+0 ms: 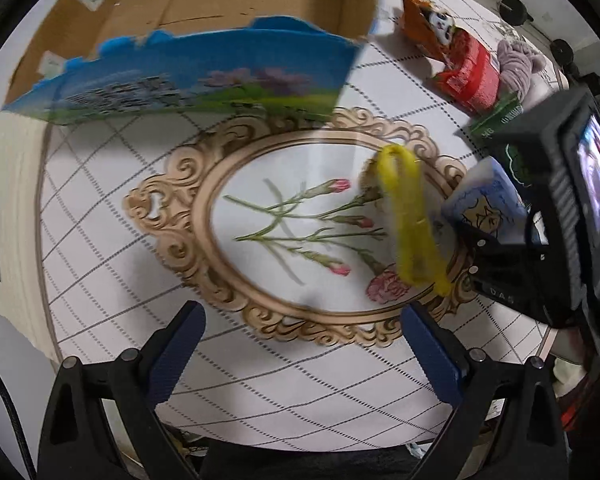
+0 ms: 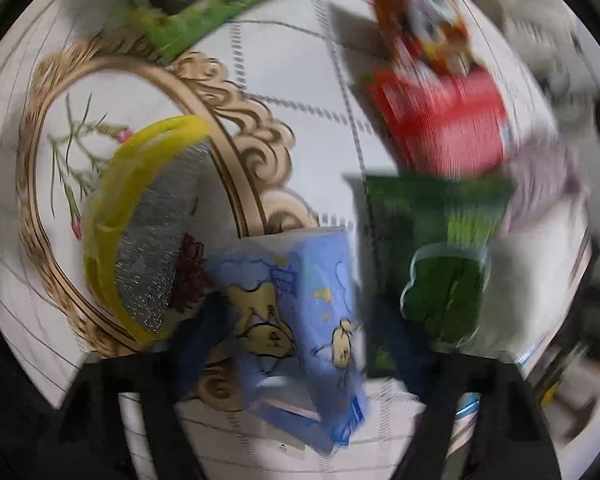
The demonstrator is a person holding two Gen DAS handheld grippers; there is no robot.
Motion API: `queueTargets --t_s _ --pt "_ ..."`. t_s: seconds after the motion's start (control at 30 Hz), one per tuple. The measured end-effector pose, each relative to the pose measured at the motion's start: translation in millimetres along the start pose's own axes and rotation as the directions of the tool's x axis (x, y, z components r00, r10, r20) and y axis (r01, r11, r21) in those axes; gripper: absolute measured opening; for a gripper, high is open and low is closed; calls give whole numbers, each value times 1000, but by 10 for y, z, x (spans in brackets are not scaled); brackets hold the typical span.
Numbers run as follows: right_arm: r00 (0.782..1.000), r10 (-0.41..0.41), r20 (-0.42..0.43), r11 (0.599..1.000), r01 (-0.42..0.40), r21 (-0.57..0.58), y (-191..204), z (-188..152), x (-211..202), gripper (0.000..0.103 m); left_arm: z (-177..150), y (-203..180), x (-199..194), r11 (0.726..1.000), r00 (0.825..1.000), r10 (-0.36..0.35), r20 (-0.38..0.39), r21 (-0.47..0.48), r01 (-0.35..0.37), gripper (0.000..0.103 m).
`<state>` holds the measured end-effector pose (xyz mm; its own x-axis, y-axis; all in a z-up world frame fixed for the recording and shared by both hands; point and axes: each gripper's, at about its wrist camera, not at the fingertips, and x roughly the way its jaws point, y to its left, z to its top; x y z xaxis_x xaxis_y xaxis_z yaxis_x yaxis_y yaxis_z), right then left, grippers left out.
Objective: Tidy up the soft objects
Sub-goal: 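Grasp the yellow sponge with the left tool while the right tool grasps the blue tissue pack, then carry sponge and tissue pack into the box and open both tools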
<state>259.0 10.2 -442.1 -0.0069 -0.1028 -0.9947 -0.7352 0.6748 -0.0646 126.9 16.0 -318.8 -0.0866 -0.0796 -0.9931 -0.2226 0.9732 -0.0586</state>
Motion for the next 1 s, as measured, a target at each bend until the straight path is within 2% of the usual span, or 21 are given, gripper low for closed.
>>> queueTargets --t_s 0.07,0.13,0.17,0.23,0.3,0.33,0.4,0.47,0.5,0.57,0.63,0.73,0.8,0.87,0.93,1.0 --pt "999 38 -17 989 -35 141 -156 -162 77 67 63 -105 81 1000 1000 -8 -13 13 8 100" --pt "991 128 -41 940 -108 323 -373 -449 187 67 142 -210 186 999 999 -22 -36 29 23 100" --pt "982 185 -45 896 -150 418 -480 -616 259 67 185 -273 254 999 998 -28 -51 35 30 100" --pt "953 301 -23 784 -234 576 -666 -957 395 67 276 -396 400 998 996 -41 -82 48 45 100" --pt "939 343 11 698 -263 666 -806 -1213 450 69 377 -526 580 997 994 -22 -105 66 29 100" --pt "935 354 31 666 -275 694 -869 -1305 465 75 418 -575 662 997 993 -13 -117 72 22 100" --pt "934 349 70 625 -288 725 -974 -1442 471 84 490 -646 847 997 989 9 -148 74 2 100" --pt "939 337 75 618 -280 735 -1076 -1511 467 85 523 -669 976 998 986 3 -165 56 6 100" --pt "942 327 69 620 -269 737 -1107 -1555 484 86 528 -670 1020 999 986 -3 -166 44 10 88" --pt "945 321 57 622 -256 740 -1249 -1609 331 88 513 -705 1022 998 990 29 -138 57 -22 77" --pt "945 325 39 622 -245 744 -1303 -1621 308 88 470 -722 1012 994 993 63 -104 98 -53 52" --pt "944 330 6 634 -226 740 -1271 -1669 435 88 415 -723 1022 991 993 75 -96 119 -63 49" --pt "952 302 -39 656 -178 733 -1253 -1730 511 88 352 -692 1014 988 993 94 -76 129 -84 49" --pt "961 267 -74 662 -127 739 -1269 -1748 542 78 273 -659 954 986 993 103 -54 139 -94 48" --pt "969 238 -66 655 -110 748 -1251 -1851 525 54 190 -638 801 982 994 112 -19 152 -108 48" --pt "963 266 -45 629 -138 765 -1253 -1943 469 48 102 -597 614 982 995 98 19 157 -100 48"
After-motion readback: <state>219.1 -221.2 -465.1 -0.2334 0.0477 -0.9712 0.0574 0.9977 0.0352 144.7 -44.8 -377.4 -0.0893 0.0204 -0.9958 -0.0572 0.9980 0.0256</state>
